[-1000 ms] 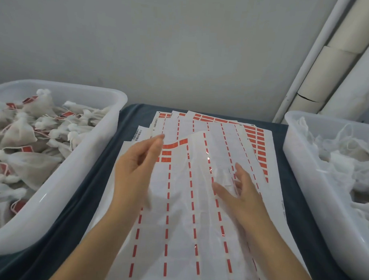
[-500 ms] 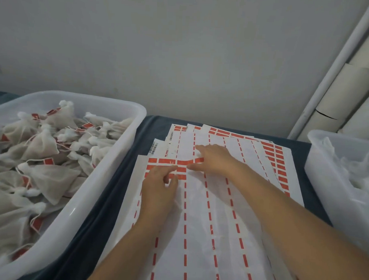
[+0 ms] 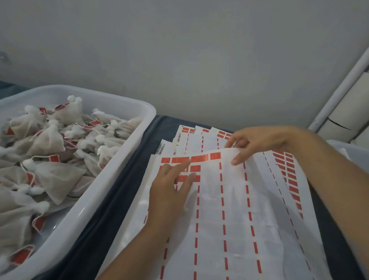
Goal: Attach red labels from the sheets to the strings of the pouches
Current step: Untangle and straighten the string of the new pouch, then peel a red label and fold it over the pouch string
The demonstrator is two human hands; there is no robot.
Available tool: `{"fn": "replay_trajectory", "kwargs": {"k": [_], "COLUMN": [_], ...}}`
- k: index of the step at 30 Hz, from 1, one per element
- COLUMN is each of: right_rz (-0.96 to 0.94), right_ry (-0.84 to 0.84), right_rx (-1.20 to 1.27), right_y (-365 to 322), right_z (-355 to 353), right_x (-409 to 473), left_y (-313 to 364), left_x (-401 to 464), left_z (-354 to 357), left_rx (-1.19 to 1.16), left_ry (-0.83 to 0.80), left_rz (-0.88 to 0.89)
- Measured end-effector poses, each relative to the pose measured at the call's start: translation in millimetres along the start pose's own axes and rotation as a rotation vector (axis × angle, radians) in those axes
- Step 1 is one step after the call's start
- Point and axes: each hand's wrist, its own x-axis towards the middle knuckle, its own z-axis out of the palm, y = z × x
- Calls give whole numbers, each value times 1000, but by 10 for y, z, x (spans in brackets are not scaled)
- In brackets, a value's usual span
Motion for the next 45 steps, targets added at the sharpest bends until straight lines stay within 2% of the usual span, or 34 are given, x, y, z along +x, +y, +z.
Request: {"fn": "replay_trajectory", "kwargs": {"k": [2,4,8,12,18,26,34,36,39,42,43,45], "right_rz": [-1,-52,-139,-161,-199,-276,-330,-335,-312,-176,-101,24], "right_ry": [37,44,49,73,159,212,235,230,223,300,347,504], "right_rx": [47,213,412,413,463,425,381,402,429,392,322,15], "right_y": [75,95,8,-71,-149,-306,-388,-384,-300,-164,-122,-56], "right_z": [-63,-26,167,292,397,394,370,363,341,362,391,505], "right_x": [-152,-277,-433,-517,-576,-670,-727,-730,-689,-573,-523,-437], "left_y": [-5,50,299,487,525,589,588,586,605,608,625,645], "left_x": [-11,-38,-19,1,-64,-36,41,39,32,32,24,-30], "left_z": [17,22,52,150,85,-62,-215,-226,-234,-264,-283,-312], "left_rx": [24,18,25,3,-42,-109,-59,-89,-186,-295,-324,-375], "left_ry": [4,19,58,29,92,63,23,37,140,228,233,212], "left_rz": [13,53,211,185,227,329,429,404,251,83,69,88]}}
